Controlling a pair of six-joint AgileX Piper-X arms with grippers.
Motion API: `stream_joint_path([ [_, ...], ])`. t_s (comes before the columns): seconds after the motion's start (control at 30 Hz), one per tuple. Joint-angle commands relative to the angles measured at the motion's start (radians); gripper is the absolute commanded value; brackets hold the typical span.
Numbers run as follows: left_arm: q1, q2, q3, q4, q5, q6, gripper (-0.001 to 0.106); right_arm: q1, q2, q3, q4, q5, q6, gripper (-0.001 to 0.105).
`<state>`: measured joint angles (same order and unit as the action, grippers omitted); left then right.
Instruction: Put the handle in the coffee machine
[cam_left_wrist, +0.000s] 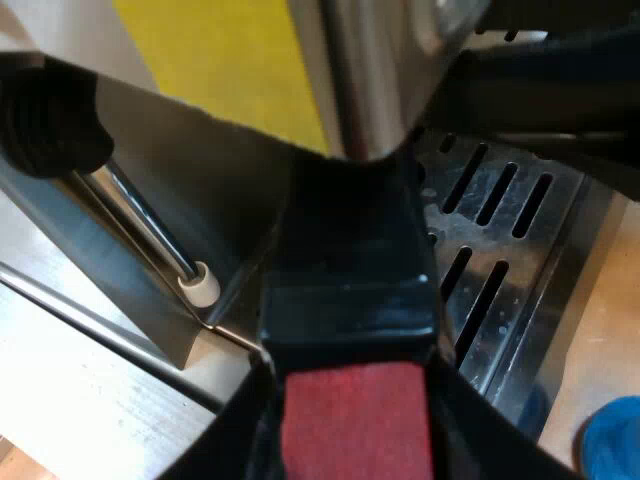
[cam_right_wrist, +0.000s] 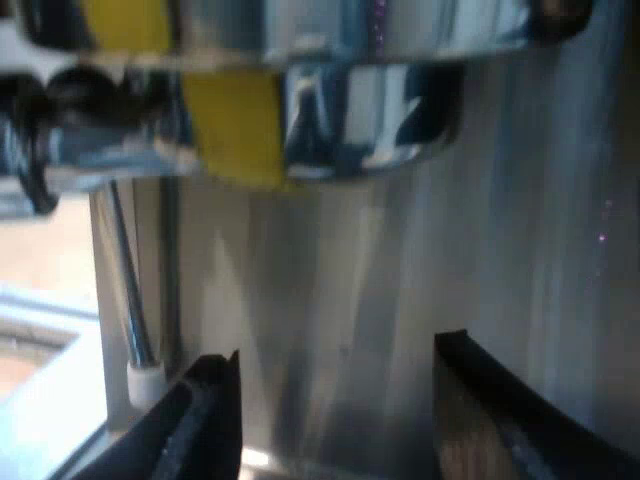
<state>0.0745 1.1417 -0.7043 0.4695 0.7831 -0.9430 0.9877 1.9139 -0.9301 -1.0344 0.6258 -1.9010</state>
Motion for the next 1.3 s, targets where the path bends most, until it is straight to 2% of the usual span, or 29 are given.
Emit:
stream_joint_path([
  [0.03, -0.001, -0.028, -0.034, -0.052, 0.096, -0.024, 0.000, -0.007, 0.015, -0.006, -0.047, 0.013, -0.011, 0.045],
  [0.33, -0.001, -0.028, -0.034, -0.025, 0.096, -0.024, 0.000, -0.007, 0.073, -0.134, -0.047, 0.027, -0.011, 0.045],
  [0.43, -0.001, -0.028, -0.034, -0.020, 0.096, -0.024, 0.000, -0.007, 0.082, -0.158, -0.047, 0.029, -0.042, 0.045],
  [0.5, -0.001, -0.028, -0.034, -0.019, 0.096, -0.024, 0.000, -0.007, 0.081, -0.163, -0.068, 0.057, -0.076, 0.045],
  [0.63, -0.001, -0.028, -0.034, -0.019, 0.096, -0.024, 0.000, -0.007, 0.081, -0.163, -0.136, 0.072, -0.101, 0.045],
  [1.3, -0.001, -0.028, -0.034, -0.019, 0.096, -0.024, 0.000, -0.007, 0.081, -0.163, -0.196, 0.069, -0.101, 0.045],
])
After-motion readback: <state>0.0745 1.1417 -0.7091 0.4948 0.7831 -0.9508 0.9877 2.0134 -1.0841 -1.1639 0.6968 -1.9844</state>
